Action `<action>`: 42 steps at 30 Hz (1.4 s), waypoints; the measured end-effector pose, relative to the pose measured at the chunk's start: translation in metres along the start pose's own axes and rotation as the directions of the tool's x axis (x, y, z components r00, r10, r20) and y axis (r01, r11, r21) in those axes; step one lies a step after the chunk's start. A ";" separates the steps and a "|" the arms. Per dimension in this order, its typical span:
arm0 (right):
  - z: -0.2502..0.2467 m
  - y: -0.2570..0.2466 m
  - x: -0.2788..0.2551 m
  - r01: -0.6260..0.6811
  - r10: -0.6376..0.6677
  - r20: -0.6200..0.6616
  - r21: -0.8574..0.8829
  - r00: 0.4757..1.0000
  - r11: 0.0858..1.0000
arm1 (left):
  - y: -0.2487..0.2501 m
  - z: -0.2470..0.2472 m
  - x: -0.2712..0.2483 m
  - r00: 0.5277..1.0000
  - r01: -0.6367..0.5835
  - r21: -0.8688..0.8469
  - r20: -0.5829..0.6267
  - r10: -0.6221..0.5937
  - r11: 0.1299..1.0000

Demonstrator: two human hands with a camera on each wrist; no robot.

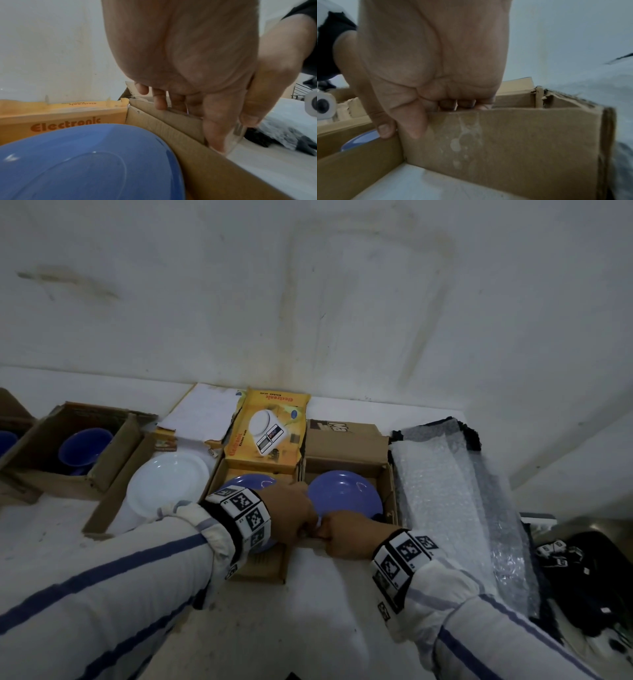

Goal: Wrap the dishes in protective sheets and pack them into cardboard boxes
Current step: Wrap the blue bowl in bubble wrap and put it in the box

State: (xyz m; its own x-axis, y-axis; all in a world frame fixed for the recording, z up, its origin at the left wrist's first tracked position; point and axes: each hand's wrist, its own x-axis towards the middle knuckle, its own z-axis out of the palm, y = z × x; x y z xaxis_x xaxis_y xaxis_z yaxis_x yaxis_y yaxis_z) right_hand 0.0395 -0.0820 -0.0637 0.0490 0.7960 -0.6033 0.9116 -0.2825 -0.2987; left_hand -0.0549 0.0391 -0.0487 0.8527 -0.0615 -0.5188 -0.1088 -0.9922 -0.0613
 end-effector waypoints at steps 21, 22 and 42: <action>-0.033 0.089 -0.086 -0.366 0.612 -0.428 0.528 0.665 0.767 | 0.048 -0.069 0.058 0.982 0.034 -0.793 -0.087 -0.168 0.608; -0.033 0.098 -0.092 -0.397 0.645 -0.397 0.546 0.652 0.738 | 0.058 -0.074 0.067 0.987 0.029 -0.821 -0.068 -0.149 0.569; -0.027 0.116 -0.104 -0.299 0.627 -0.374 0.639 0.684 0.708 | 0.112 -0.073 0.114 0.832 -0.037 -0.992 -0.095 -0.546 0.117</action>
State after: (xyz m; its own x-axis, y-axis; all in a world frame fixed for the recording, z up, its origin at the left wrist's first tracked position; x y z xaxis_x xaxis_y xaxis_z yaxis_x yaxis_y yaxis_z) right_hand 0.1514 -0.1832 -0.0159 0.7575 0.5673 -0.3231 0.3698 -0.7807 -0.5038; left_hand 0.0672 -0.0868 -0.0522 0.8179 0.4801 -0.3170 0.4629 -0.2221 0.8581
